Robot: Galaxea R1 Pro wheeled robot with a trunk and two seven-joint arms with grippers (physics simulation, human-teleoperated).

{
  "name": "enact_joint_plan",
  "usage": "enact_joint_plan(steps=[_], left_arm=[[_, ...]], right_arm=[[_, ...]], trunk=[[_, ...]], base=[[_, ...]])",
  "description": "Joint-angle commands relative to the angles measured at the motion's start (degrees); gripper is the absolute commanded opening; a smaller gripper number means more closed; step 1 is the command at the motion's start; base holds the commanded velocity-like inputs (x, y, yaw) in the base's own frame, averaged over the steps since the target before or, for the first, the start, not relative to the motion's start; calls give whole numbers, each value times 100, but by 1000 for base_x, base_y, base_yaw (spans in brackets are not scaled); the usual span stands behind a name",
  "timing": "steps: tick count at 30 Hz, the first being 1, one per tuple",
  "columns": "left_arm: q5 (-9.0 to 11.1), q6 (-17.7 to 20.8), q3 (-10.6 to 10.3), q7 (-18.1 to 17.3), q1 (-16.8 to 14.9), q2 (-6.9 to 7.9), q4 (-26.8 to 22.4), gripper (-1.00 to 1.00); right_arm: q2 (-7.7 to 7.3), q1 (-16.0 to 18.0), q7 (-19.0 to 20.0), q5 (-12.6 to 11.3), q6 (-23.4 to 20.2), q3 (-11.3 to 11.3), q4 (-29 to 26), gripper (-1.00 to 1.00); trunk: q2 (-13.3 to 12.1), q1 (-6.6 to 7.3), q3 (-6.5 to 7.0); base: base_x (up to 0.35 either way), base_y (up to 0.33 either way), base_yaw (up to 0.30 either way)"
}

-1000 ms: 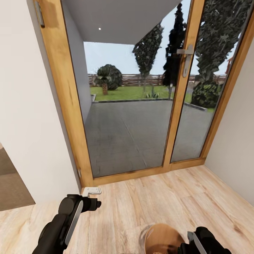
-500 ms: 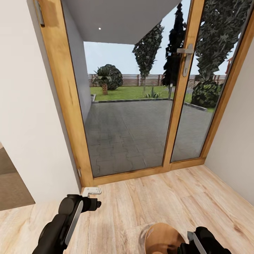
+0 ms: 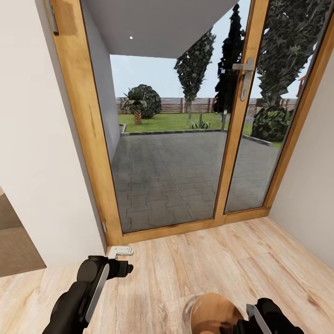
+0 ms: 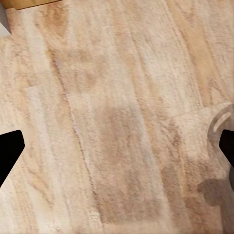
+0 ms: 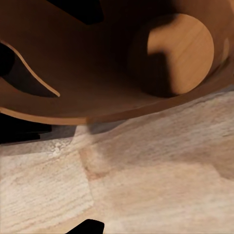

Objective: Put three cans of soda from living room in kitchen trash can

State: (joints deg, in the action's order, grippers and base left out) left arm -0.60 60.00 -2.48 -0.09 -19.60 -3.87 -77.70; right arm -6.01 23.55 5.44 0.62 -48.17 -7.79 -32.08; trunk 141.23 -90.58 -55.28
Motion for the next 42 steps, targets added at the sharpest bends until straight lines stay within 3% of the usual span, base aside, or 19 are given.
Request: enact_joint_plan(steps=[1,17,18,42], left_arm=[[0,0,0,0,0,0,0,100],[-1,0,-7,0,0,0,-5,100],[-2,0,-7,0,0,0,-3,100],[24,0,-24,-9,8,17,-17,100]], right_arm=[[-1,0,-2,0,0,3,0,100],[-8,1,-25,8,9,23,7,100],[-4,1,-25,8,9,23,8,-100],[3,1,-32,8,169,32,0,-100]], trunk=[[0,0,0],[0,0,0],[0,0,0],[0,0,0]], base=[[0,0,0],[0,0,0],[0,0,0],[0,0,0]])
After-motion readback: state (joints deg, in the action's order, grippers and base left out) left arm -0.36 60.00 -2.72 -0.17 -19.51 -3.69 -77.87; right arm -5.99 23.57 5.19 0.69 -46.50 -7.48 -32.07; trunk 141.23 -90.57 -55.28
